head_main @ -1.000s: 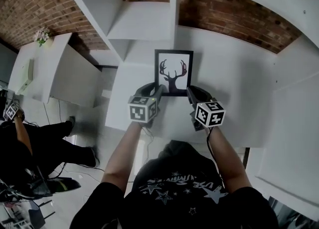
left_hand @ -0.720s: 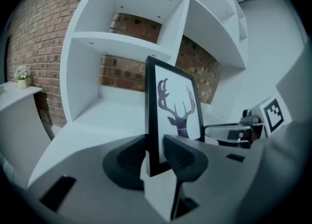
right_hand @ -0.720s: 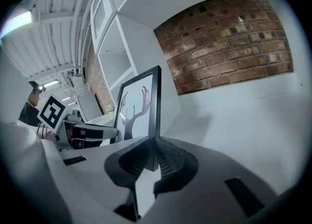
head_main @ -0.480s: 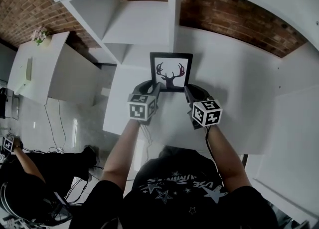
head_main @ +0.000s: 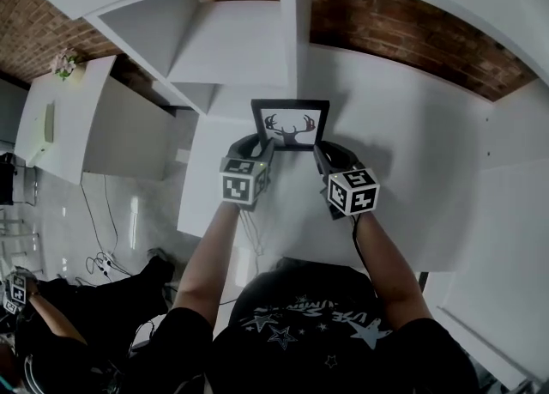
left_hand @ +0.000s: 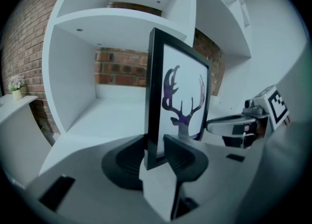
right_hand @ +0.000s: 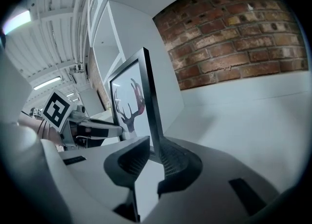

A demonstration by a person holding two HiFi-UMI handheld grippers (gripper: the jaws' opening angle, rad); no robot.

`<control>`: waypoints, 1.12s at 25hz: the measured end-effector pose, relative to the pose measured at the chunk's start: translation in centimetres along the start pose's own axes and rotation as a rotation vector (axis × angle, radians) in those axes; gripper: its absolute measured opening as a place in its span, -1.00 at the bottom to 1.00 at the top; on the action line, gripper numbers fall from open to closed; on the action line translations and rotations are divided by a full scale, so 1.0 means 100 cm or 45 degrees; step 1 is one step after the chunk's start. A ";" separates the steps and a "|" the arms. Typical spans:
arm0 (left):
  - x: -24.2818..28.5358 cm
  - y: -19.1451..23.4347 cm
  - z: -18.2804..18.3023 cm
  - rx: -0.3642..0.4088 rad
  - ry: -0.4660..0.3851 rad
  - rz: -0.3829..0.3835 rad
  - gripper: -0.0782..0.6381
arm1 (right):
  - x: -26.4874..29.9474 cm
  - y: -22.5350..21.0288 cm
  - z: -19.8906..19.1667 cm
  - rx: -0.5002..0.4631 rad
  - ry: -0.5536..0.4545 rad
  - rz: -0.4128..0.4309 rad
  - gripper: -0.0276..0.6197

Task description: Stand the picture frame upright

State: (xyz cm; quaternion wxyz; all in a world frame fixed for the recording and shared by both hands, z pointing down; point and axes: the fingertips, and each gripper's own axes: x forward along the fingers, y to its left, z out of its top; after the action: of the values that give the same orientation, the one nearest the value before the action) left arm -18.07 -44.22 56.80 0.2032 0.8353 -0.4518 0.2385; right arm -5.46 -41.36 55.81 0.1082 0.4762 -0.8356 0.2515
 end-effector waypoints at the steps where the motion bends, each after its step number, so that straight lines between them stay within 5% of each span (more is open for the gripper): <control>1: 0.002 0.002 0.000 0.003 0.004 0.004 -0.43 | 0.002 0.000 0.001 0.001 0.000 0.002 -0.76; 18: 0.022 0.015 0.001 0.028 0.057 0.046 -0.43 | 0.017 -0.001 -0.006 -0.016 0.047 0.024 -0.74; 28: 0.024 0.017 0.000 0.070 0.058 0.054 -0.43 | 0.020 0.005 -0.009 -0.069 0.094 0.051 -0.55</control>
State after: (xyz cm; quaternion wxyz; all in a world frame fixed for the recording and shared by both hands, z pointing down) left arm -18.44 -46.63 58.43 0.1854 0.8250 -0.4581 0.2741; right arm -7.02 -42.20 57.27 0.1466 0.4466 -0.8470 0.2483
